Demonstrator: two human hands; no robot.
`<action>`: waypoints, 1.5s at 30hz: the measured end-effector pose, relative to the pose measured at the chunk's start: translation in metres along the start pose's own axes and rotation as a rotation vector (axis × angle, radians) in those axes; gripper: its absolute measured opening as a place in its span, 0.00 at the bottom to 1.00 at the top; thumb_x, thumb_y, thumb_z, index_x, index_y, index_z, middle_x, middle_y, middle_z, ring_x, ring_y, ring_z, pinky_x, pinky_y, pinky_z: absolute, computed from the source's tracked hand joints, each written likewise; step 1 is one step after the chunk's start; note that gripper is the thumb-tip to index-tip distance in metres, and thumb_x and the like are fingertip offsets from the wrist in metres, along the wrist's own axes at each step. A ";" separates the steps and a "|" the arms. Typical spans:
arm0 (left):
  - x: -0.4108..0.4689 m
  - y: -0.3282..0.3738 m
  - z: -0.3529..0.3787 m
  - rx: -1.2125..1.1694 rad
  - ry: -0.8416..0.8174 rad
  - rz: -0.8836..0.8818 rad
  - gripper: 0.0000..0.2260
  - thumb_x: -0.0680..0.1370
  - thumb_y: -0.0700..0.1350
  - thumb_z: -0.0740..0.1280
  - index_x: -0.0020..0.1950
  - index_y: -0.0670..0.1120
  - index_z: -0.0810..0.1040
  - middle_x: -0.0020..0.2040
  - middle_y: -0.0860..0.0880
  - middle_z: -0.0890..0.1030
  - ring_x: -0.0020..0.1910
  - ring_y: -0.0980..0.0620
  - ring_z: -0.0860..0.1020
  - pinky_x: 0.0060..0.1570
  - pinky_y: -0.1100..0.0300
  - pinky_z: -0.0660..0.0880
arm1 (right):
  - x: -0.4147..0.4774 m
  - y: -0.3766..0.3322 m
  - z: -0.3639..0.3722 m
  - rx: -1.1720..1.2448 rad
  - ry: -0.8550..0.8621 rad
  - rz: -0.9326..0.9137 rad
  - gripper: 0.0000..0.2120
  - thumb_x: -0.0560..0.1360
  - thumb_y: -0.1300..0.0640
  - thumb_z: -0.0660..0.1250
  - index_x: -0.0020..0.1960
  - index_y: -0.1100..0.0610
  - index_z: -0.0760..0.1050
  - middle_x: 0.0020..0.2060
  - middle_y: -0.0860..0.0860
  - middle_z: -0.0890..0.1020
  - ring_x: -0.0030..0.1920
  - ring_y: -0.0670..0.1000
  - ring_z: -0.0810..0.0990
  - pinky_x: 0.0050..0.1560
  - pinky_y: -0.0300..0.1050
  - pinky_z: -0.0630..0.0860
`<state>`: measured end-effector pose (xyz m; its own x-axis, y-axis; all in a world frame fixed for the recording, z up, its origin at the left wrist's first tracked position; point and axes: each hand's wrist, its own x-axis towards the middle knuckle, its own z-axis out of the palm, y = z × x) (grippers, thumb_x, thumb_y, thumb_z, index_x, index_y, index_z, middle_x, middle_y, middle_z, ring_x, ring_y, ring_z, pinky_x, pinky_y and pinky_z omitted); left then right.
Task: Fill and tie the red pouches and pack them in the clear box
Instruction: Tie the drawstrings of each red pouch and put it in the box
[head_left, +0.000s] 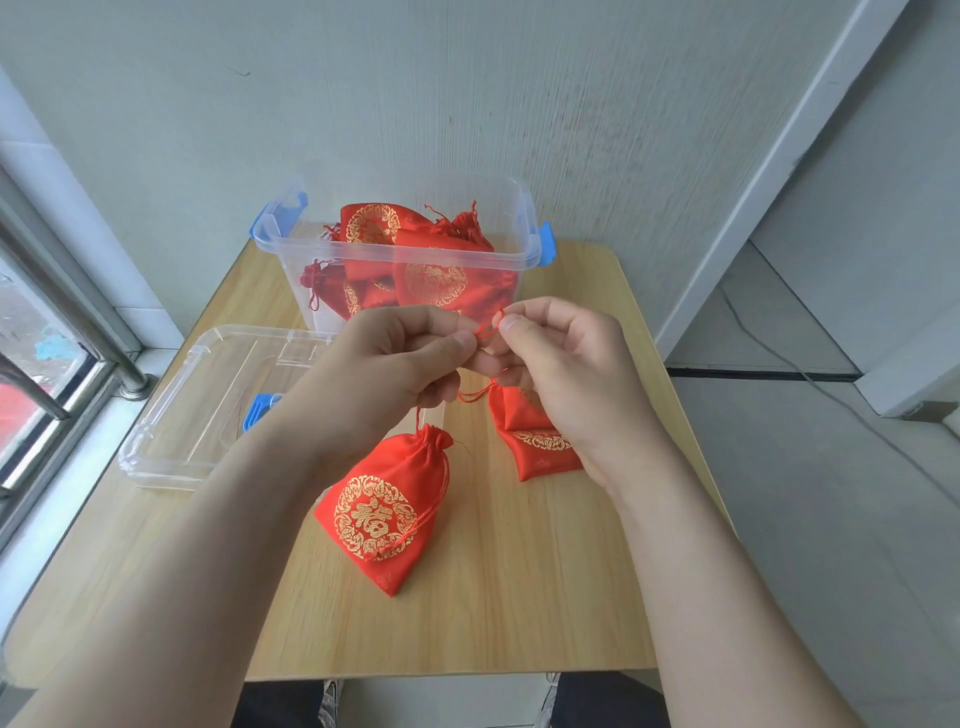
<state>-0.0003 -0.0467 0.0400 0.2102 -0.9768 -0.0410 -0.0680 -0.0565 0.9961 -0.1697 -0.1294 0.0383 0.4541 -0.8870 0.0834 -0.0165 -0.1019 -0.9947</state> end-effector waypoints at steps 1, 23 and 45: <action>0.001 0.000 0.000 -0.016 0.014 -0.003 0.08 0.85 0.42 0.67 0.58 0.38 0.82 0.51 0.43 0.89 0.38 0.52 0.75 0.44 0.57 0.75 | 0.000 -0.001 -0.001 -0.007 0.000 -0.003 0.06 0.83 0.62 0.68 0.49 0.59 0.82 0.35 0.48 0.86 0.39 0.46 0.86 0.41 0.38 0.80; 0.001 -0.004 0.004 -0.037 0.182 0.012 0.06 0.78 0.45 0.76 0.52 0.45 0.89 0.43 0.47 0.89 0.38 0.56 0.81 0.40 0.58 0.76 | -0.003 0.000 0.007 -0.176 0.125 -0.127 0.02 0.78 0.59 0.77 0.47 0.56 0.89 0.38 0.47 0.89 0.43 0.45 0.88 0.47 0.39 0.83; 0.003 -0.006 -0.005 -0.096 0.131 -0.062 0.13 0.78 0.48 0.73 0.59 0.43 0.85 0.47 0.46 0.89 0.42 0.53 0.86 0.39 0.61 0.78 | -0.001 0.002 -0.001 -0.167 -0.009 -0.148 0.04 0.77 0.66 0.75 0.48 0.59 0.87 0.40 0.55 0.89 0.38 0.47 0.87 0.38 0.34 0.79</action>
<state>0.0059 -0.0477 0.0341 0.3371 -0.9364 -0.0978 0.0406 -0.0893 0.9952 -0.1707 -0.1291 0.0363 0.4707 -0.8528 0.2263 -0.0959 -0.3044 -0.9477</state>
